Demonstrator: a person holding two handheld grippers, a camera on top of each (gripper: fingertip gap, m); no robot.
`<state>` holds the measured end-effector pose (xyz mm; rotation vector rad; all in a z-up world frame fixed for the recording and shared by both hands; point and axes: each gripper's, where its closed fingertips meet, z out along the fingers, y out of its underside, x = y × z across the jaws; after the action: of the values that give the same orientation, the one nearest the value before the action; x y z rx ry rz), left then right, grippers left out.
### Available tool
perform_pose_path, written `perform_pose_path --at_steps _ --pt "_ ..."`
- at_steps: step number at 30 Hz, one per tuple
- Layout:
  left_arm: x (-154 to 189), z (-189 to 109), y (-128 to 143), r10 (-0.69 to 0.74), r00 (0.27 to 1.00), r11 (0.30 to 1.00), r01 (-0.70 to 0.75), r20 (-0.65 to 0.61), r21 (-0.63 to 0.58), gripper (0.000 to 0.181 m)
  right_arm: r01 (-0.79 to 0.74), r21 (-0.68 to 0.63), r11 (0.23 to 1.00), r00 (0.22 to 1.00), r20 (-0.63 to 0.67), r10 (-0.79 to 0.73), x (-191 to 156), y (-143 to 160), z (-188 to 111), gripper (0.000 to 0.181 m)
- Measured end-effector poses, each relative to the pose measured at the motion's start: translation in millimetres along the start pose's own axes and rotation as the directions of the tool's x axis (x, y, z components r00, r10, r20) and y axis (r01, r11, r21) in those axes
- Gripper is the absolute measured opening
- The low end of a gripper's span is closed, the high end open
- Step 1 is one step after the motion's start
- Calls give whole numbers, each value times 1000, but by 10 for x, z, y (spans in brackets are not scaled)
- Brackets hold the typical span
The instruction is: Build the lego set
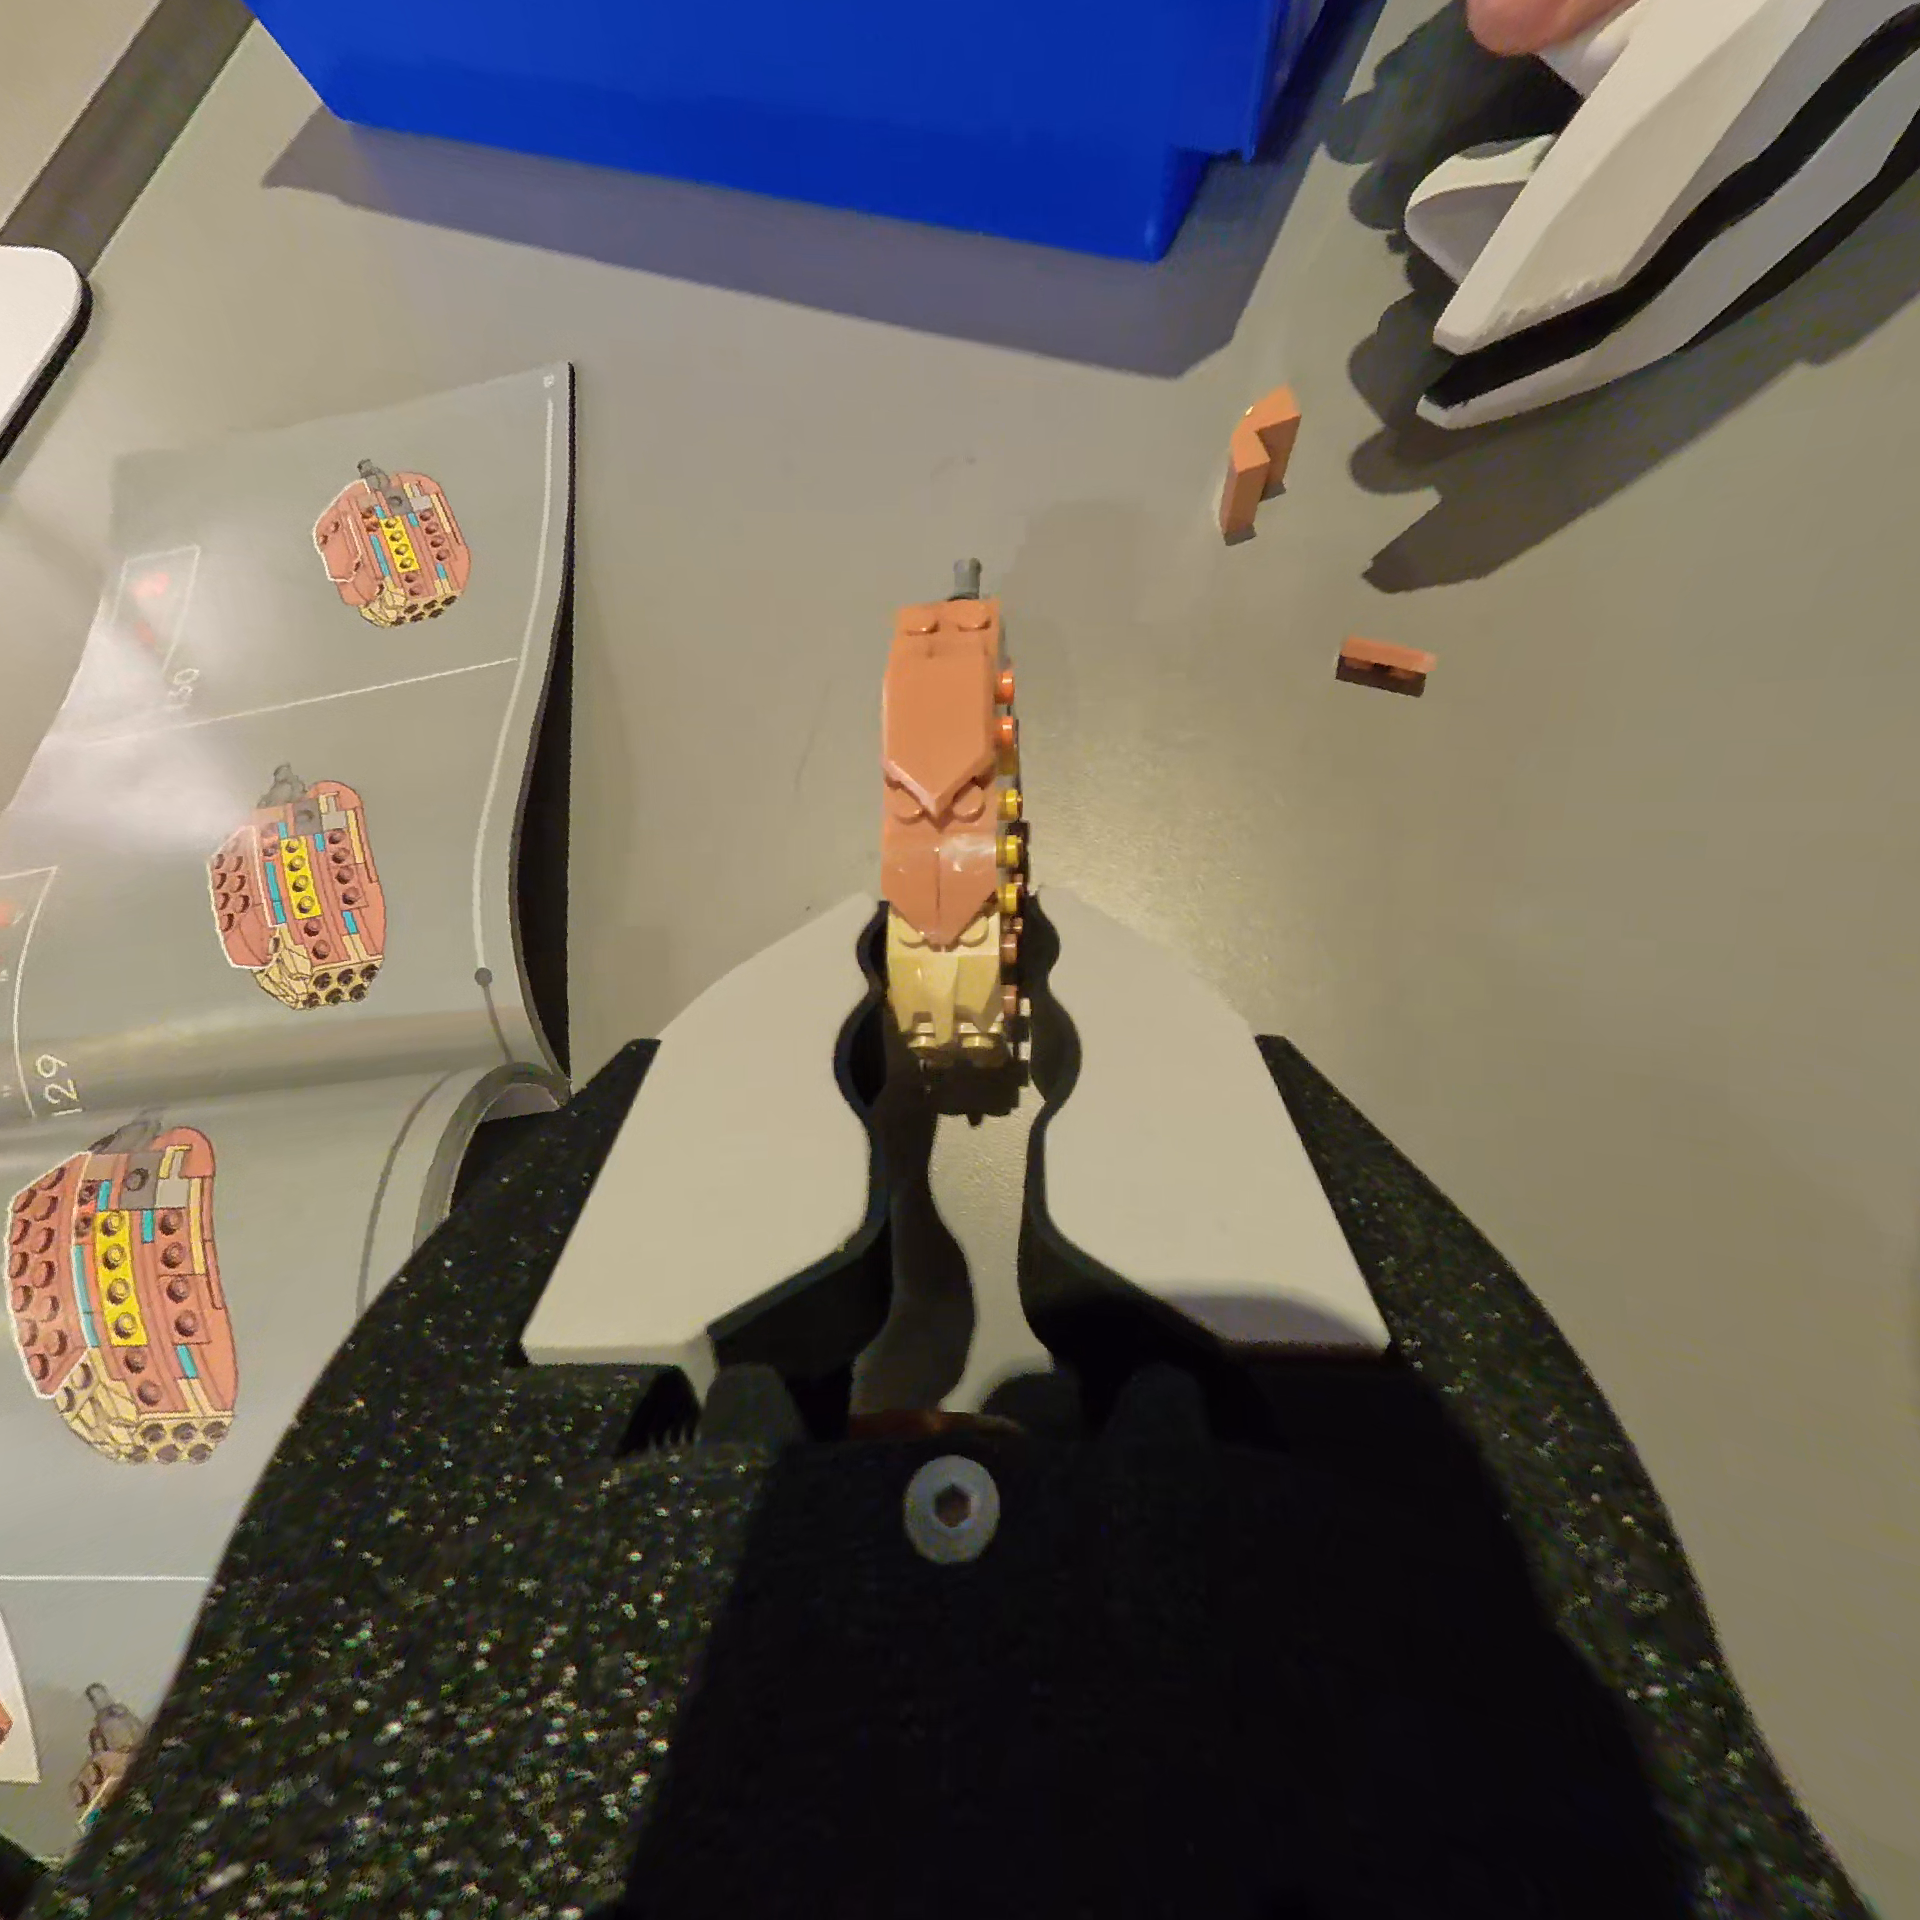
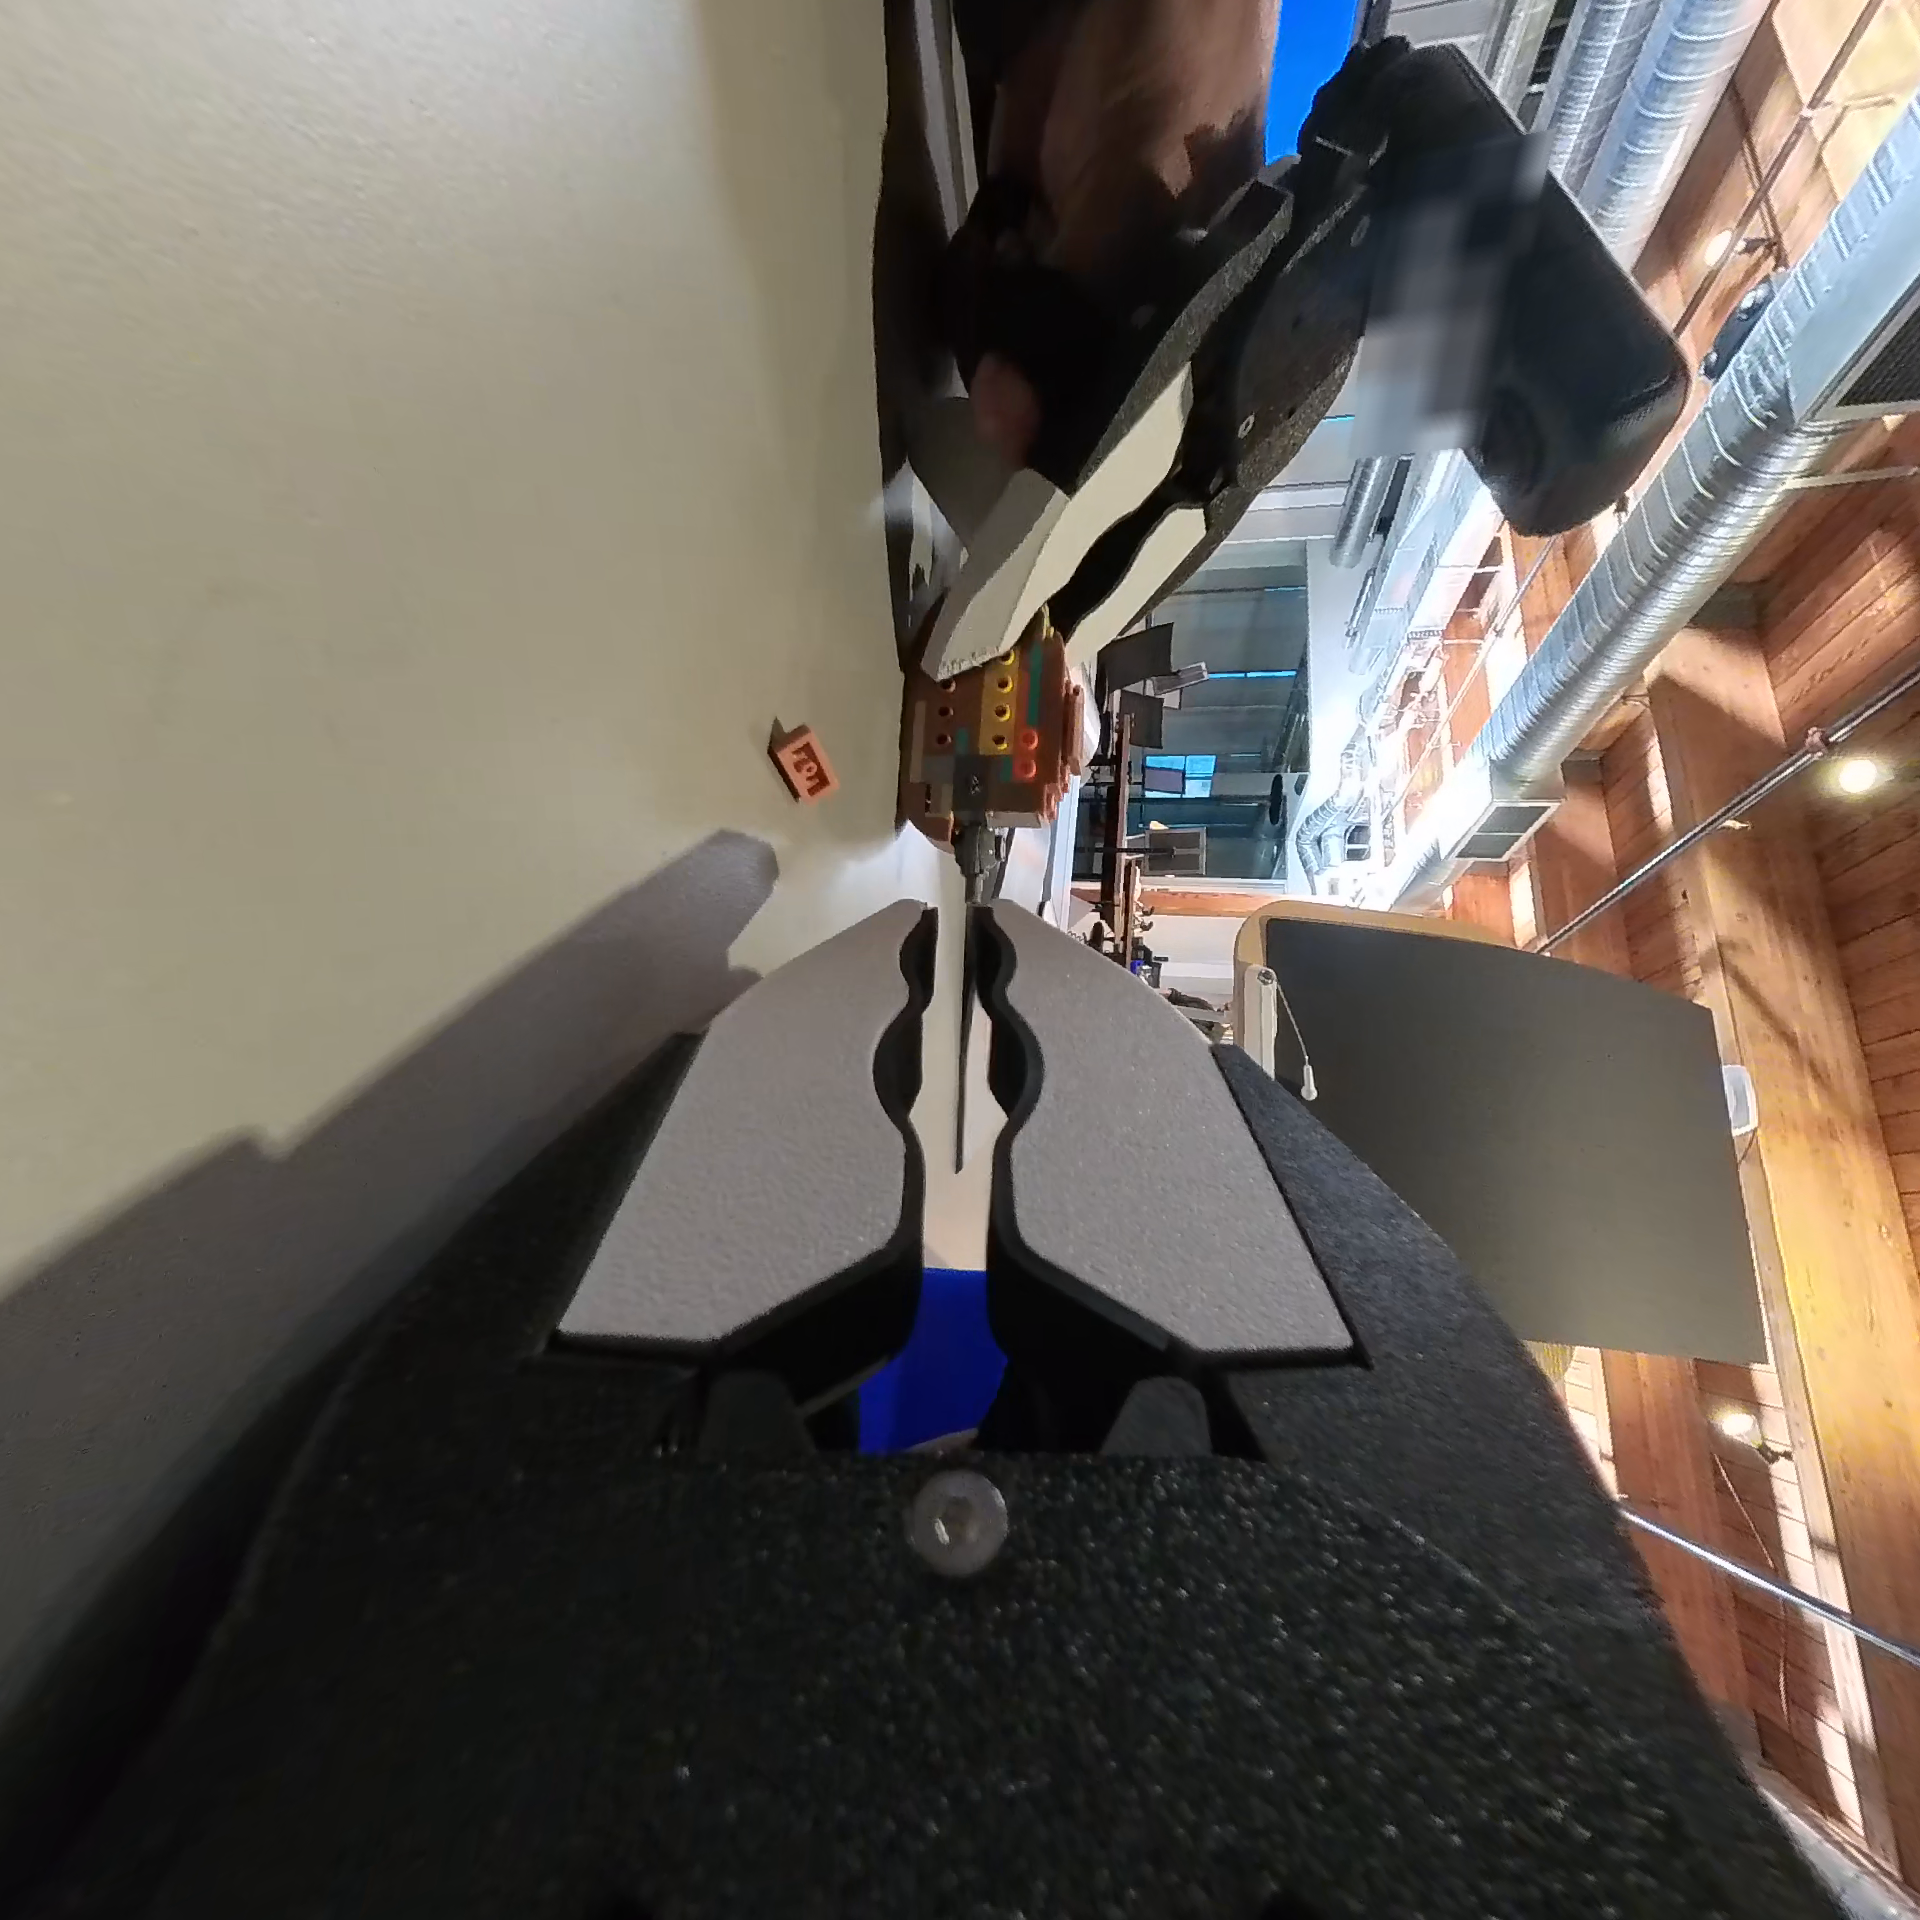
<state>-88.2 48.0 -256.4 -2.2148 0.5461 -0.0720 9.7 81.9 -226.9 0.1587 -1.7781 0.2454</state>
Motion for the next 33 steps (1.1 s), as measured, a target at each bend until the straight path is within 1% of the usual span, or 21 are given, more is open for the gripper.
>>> perform_pose_path --at_steps 8,12,14,18,22,25,28,33 --pt "6 2 -12 -1 1000 1000 1 -8 10 22 -3 -21 1000 999 -51 2 106 12 22 8" --pt "5 7 -29 -15 1000 1000 15 -16 17 22 -21 -67 998 992 -127 13 258 29 52 8" --pt "4 2 -70 -36 999 999 37 -22 39 22 -36 -112 993 986 -168 16 341 49 91 10" --pt "45 -20 -172 -98 994 991 103 -57 81 22 -72 -247 966 977 -213 19 454 112 229 24" --pt "53 -65 -268 -132 990 988 135 -37 80 21 -115 -318 941 975 -216 47 525 109 382 46" --pt "66 -117 -356 -159 987 982 161 -31 94 22 -125 -338 933 975 -216 52 572 77 472 64" --pt "68 -168 -408 -182 983 977 184 -25 107 22 -109 -341 934 979 -198 42 552 29 543 71" --pt "108 -218 -439 -179 983 977 182 -32 114 22 -77 -375 924 984 -179 10 531 49 656 84"
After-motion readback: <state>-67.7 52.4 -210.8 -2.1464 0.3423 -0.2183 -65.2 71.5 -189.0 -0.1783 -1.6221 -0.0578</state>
